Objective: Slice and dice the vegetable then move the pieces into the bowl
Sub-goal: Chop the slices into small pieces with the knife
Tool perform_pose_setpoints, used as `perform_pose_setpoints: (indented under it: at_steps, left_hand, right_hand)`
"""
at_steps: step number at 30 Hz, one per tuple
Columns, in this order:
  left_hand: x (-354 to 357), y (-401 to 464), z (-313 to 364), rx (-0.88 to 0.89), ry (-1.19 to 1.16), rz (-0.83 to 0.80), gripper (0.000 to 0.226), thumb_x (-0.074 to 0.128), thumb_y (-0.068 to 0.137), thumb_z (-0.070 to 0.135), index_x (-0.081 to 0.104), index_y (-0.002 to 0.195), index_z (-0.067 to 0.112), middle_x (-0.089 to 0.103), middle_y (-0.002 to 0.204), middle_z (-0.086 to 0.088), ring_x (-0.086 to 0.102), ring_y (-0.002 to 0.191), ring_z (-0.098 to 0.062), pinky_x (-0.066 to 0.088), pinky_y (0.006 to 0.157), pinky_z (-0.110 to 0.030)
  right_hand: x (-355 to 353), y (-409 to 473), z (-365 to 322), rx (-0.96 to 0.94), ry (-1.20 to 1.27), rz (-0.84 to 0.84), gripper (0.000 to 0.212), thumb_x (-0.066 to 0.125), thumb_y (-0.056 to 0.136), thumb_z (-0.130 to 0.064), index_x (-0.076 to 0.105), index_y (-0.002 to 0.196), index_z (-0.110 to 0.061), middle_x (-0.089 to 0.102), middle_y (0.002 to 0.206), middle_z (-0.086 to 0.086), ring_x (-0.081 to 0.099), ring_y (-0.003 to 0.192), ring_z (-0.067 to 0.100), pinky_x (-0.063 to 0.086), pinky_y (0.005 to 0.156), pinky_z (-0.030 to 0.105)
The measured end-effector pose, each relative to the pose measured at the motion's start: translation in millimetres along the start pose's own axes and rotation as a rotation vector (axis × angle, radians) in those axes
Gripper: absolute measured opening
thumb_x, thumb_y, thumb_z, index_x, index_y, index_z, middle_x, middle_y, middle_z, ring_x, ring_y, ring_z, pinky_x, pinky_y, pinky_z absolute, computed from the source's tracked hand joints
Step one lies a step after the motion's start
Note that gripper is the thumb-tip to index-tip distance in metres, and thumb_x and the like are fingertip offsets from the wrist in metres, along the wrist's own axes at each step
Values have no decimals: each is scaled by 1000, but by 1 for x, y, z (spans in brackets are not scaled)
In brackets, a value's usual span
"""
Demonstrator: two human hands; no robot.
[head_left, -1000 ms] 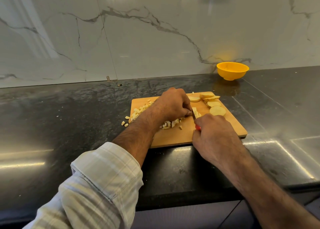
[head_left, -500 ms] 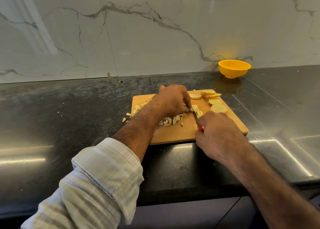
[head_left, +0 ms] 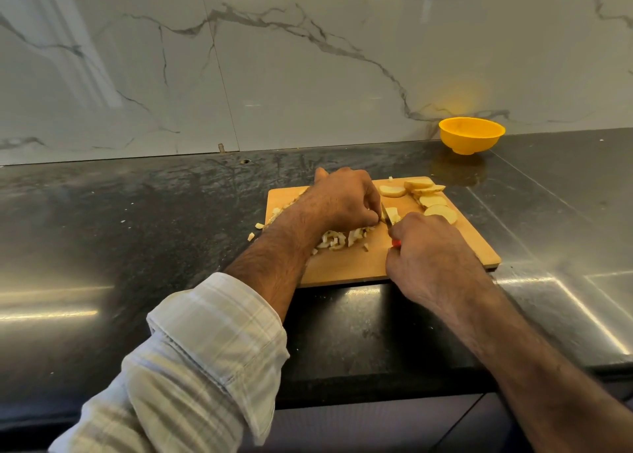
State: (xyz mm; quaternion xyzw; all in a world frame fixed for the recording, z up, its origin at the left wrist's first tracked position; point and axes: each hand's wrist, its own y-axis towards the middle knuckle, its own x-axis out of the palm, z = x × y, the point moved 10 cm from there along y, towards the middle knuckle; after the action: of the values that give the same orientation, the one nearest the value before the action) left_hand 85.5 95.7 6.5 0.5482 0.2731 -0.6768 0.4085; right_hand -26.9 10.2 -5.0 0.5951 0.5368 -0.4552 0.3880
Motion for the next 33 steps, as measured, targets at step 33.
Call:
perform_pose_setpoints:
  at_steps: [33]
  left_hand:
    - [11, -2, 40, 164, 49, 116, 21, 71, 94, 56, 74, 103, 37, 60, 134, 15, 44, 131, -11, 28, 116, -53]
  right_hand:
    - [-18, 3, 72, -50, 322, 312, 38, 69, 96, -39, 70, 133, -35, 69, 93, -9, 61, 83, 8, 50, 73, 26]
